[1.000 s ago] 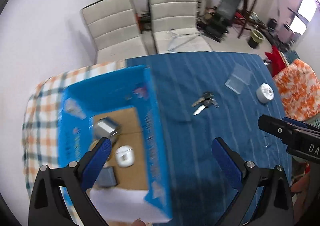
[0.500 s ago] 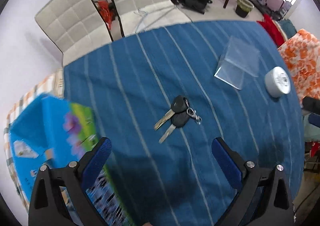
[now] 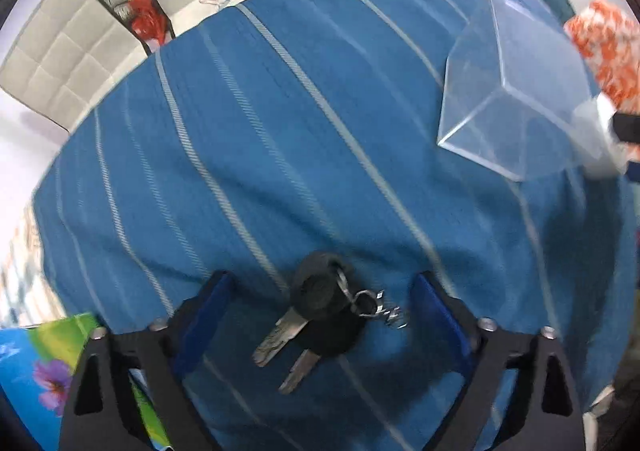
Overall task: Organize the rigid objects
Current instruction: 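Grasp the car keys with the left tool while the right tool grasps the white cream jar, then lift the keys and cream jar and move them toward the blue box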
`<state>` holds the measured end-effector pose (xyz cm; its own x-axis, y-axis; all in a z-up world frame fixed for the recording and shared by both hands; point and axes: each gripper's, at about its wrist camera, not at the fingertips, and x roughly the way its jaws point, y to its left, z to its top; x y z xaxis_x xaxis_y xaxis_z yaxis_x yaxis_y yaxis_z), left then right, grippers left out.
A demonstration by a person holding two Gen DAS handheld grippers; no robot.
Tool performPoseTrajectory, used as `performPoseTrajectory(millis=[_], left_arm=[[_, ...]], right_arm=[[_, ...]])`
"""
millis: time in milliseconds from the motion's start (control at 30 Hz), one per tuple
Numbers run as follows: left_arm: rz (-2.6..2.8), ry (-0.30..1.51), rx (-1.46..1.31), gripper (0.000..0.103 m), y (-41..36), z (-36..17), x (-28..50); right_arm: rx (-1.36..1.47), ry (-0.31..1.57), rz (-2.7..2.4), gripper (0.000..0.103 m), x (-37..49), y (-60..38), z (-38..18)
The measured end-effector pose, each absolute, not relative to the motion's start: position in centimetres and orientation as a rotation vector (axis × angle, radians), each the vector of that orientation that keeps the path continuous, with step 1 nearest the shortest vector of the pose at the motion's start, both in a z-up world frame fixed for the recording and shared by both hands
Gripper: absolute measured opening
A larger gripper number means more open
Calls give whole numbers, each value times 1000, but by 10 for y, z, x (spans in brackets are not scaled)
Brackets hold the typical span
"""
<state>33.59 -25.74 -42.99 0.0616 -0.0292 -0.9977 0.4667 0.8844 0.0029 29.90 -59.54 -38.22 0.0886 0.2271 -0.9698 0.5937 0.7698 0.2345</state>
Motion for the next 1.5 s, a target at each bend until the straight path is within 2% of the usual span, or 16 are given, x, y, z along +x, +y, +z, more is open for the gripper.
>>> performPoseTrajectory(millis=[33, 100, 167, 467, 533, 567, 600, 633, 700, 800, 900, 1000, 1233, 1500], left_arm=[[-392, 1463, 367, 78, -259, -428, 336], [-385, 1452, 352, 41, -260, -420, 333], [-355, 1463, 319, 27, -258, -415, 331], [-149, 1552, -4, 26, -207, -412, 309], [-145, 1563, -2, 26, -203, -414, 300], [-156, 1554, 13, 28, -203, -414, 296], [-168, 1545, 49, 28, -207, -414, 294], [-180, 1544, 82, 29, -212, -414, 291], [-197, 1549, 145, 36, -228, -415, 284], [-218, 1541, 208, 39, -238, -415, 276], [-229, 1518, 200, 38, -240, -413, 271], [-222, 1499, 171, 28, -228, -414, 269], [-201, 1456, 139, 27, -207, -400, 241], [-233, 1380, 95, 27, -198, -357, 203]], right_arm=[[695, 1493, -306, 91, 301, -596, -383], [669, 1504, -312, 91, 308, -598, -389], [645, 1510, -323, 91, 312, -599, -392], [614, 1538, -373, 91, 323, -608, -417], [607, 1537, -366, 90, 325, -609, -421], [599, 1535, -369, 82, 325, -610, -424], [579, 1539, -377, 81, 325, -609, -425], [543, 1533, -382, 74, 326, -607, -423], [515, 1538, -364, 74, 327, -603, -422], [498, 1552, -336, 73, 321, -599, -422], [490, 1575, -299, 73, 306, -592, -419], [467, 1602, -248, 73, 284, -576, -418], [433, 1599, -187, 72, 234, -537, -408], [440, 1542, -118, 72, 203, -496, -377]])
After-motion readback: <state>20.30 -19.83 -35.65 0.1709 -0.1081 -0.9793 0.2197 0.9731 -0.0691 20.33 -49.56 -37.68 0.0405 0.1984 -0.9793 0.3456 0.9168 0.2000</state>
